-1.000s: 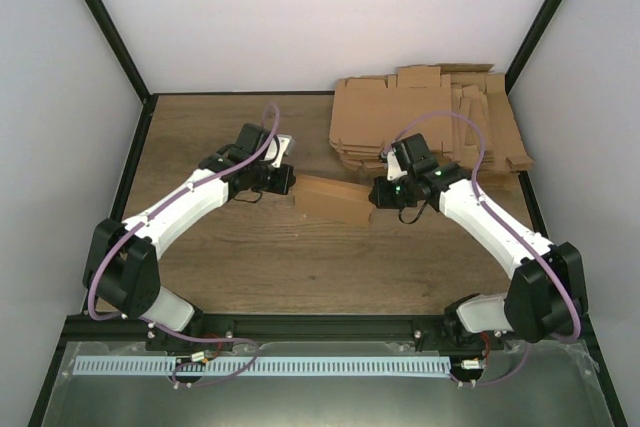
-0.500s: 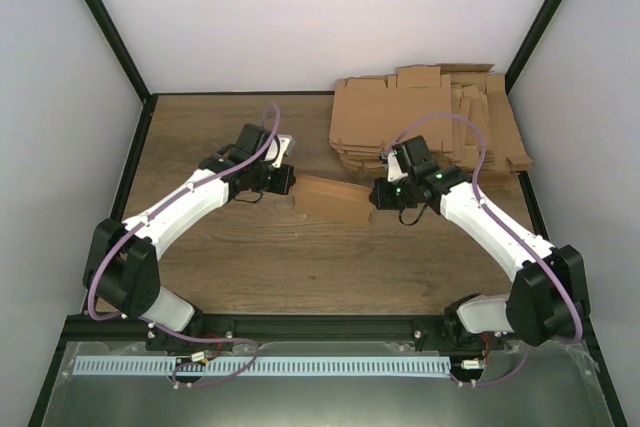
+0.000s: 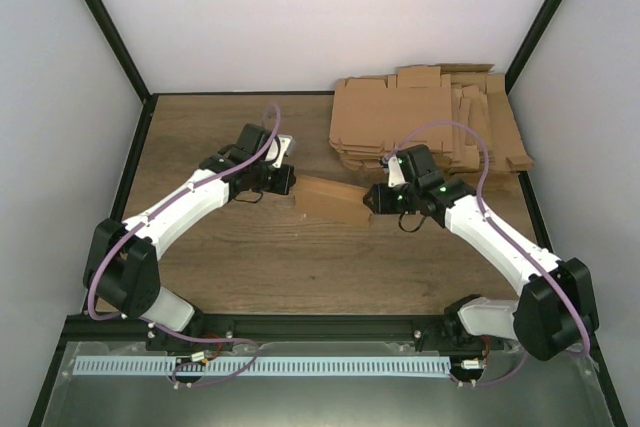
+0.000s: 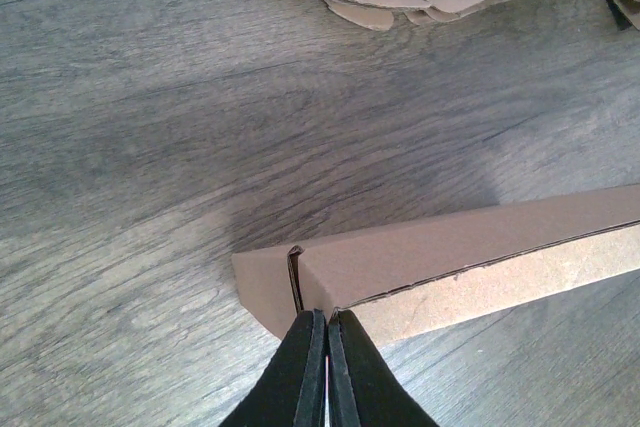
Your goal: Fold the paper box
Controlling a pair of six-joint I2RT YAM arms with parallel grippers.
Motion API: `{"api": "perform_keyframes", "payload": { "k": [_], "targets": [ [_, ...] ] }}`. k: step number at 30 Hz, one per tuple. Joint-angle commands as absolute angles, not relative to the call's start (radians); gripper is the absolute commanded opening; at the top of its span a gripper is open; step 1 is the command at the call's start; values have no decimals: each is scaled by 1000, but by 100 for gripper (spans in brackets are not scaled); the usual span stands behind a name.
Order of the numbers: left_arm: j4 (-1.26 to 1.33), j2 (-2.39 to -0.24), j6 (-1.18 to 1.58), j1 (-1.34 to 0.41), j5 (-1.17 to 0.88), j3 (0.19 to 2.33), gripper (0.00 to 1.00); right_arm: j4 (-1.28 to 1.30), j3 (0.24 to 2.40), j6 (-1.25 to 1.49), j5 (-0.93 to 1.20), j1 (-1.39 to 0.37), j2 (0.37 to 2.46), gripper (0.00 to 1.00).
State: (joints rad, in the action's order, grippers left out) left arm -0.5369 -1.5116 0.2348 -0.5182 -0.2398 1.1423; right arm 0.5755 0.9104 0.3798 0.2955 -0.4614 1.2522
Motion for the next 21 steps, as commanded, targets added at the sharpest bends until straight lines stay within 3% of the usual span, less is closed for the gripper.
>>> {"api": "perform_keyframes", "payload": {
  "k": [1, 7, 9, 15, 21],
  "targets": [
    [-554, -1523, 238, -543, -282, 1133, 4, 576, 884, 402, 397, -476, 1247, 42],
    [-555, -1516, 236, -543, -279, 1133, 4, 590, 924, 402, 343, -464, 1178, 79],
    [-559, -1517, 233, -543, -277, 1135, 4, 580, 920, 403, 353, -446, 1151, 86],
    [-560, -1516, 232, -543, -278, 1134, 4, 574, 916, 390, 415, -379, 1131, 91],
    [-559, -1515, 230, -543, -275, 1131, 4, 591, 939, 355, 461, -291, 1127, 89]
  ]
}}
